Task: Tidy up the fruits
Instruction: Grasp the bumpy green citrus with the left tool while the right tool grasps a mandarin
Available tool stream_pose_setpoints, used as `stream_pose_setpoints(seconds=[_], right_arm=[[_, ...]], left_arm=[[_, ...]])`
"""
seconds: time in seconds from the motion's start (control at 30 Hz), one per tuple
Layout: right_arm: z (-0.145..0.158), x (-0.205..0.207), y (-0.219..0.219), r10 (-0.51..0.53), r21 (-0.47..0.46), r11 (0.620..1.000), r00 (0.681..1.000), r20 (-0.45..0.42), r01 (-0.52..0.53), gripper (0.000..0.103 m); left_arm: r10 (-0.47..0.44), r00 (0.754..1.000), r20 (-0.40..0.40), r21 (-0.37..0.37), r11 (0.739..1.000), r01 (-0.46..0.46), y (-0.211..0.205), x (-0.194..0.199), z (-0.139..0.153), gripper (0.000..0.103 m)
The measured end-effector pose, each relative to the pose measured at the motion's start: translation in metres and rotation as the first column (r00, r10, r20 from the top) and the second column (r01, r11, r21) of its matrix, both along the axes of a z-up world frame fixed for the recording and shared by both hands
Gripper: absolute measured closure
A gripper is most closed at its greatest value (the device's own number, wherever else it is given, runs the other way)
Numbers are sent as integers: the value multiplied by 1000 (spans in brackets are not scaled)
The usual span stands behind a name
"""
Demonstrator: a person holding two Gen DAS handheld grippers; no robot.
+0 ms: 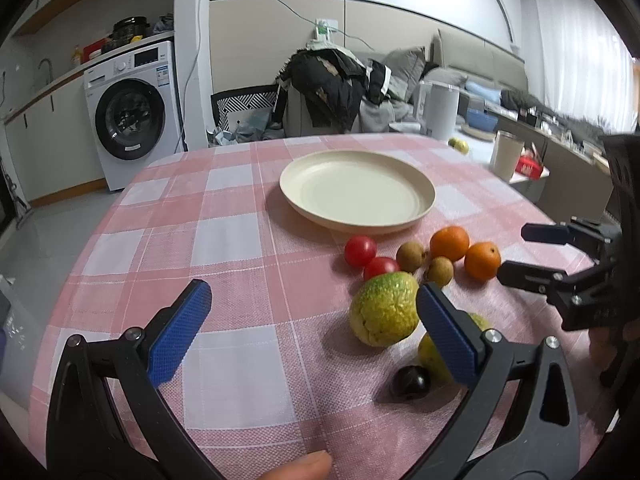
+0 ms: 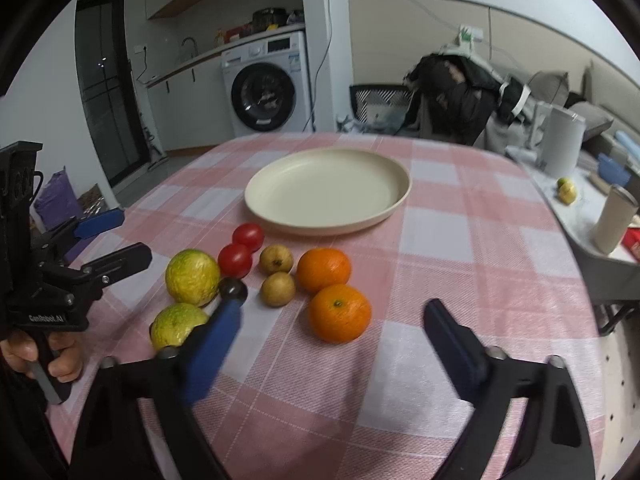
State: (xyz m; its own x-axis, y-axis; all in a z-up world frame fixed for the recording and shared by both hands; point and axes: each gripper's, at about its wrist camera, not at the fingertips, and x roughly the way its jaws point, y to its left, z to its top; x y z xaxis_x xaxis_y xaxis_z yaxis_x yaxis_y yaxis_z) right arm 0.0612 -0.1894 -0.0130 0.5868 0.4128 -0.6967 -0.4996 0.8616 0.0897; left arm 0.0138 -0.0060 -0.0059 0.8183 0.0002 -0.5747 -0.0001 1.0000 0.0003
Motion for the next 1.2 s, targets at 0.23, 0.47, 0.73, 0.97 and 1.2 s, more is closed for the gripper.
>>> stream_pose_setpoints(seconds=[0.23, 0.47, 0.73, 0.97, 1.2], right_arm=[[-13, 16, 1, -22, -18, 1000, 996, -85, 20, 16], [-26, 30, 12, -5, -42, 999, 986, -165, -2, 27], [-31, 35, 11, 0, -23, 1000, 980, -200, -5, 35], [-31, 39, 9, -16, -26, 1000, 980, -197, 11, 49], [-31, 39, 9, -28, -35, 999, 979, -202, 21, 61]], left_arm=[[-53, 996, -69, -7, 999, 53, -5, 12, -6, 3], [-108, 983, -145, -90, 991, 95, -3, 29, -16, 17], [-145, 971, -189, -112, 986, 125, -11, 45, -24, 23], [-184, 956, -231, -170, 975, 146, -11, 53, -30, 59], [-177, 960, -218, -157, 977, 145, -10, 51, -27, 60]])
